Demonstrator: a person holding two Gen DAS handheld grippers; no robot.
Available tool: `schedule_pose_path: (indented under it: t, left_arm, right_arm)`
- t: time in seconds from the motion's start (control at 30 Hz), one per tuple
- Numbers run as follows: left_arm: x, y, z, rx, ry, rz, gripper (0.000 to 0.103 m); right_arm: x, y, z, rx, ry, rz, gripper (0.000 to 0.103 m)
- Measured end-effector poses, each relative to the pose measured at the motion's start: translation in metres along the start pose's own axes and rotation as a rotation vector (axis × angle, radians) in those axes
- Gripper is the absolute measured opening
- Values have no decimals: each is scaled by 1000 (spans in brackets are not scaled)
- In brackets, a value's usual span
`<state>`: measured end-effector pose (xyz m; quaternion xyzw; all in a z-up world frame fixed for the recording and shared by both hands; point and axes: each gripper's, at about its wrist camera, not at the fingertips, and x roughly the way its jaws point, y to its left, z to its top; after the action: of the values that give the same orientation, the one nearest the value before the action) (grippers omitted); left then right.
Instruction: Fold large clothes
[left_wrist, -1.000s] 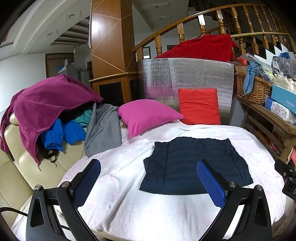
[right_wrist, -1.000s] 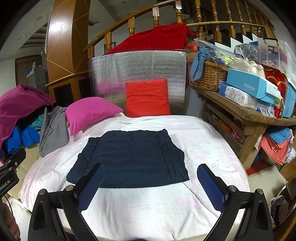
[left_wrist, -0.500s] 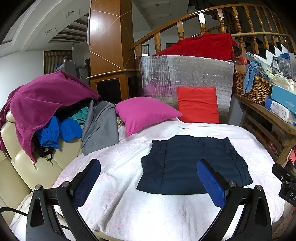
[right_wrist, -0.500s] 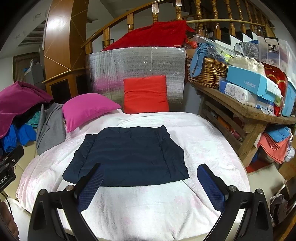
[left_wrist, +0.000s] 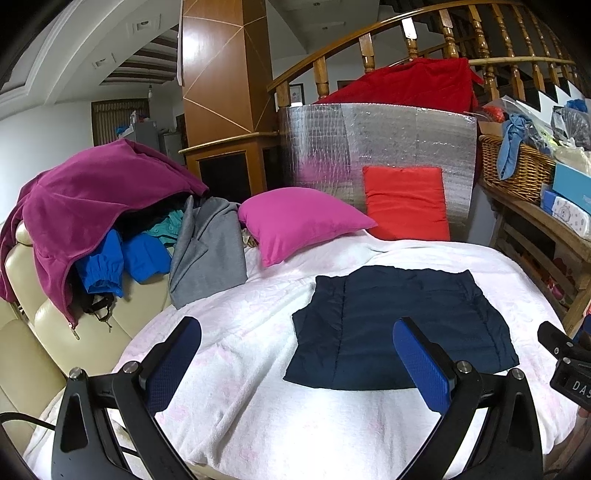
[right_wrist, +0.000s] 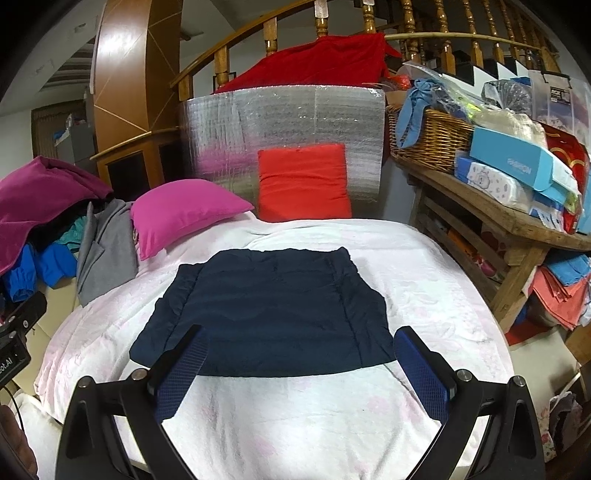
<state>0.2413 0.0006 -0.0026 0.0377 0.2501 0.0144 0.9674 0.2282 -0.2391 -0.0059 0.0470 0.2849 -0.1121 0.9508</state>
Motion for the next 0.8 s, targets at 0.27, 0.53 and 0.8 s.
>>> schedule_pose_path:
  t: [0.27, 0.53, 0.8]
  left_arm:
    - [12, 1, 0, 5, 13, 7, 103]
    - [15, 5, -1, -13, 16, -11, 103]
    - [17, 9, -1, -27, 18, -25, 103]
  right_arm:
    - [19, 9, 1, -3, 19, 12, 101]
    - [19, 14, -1, -12, 23, -6, 101]
    - [15, 19, 1, -22, 12, -22, 101]
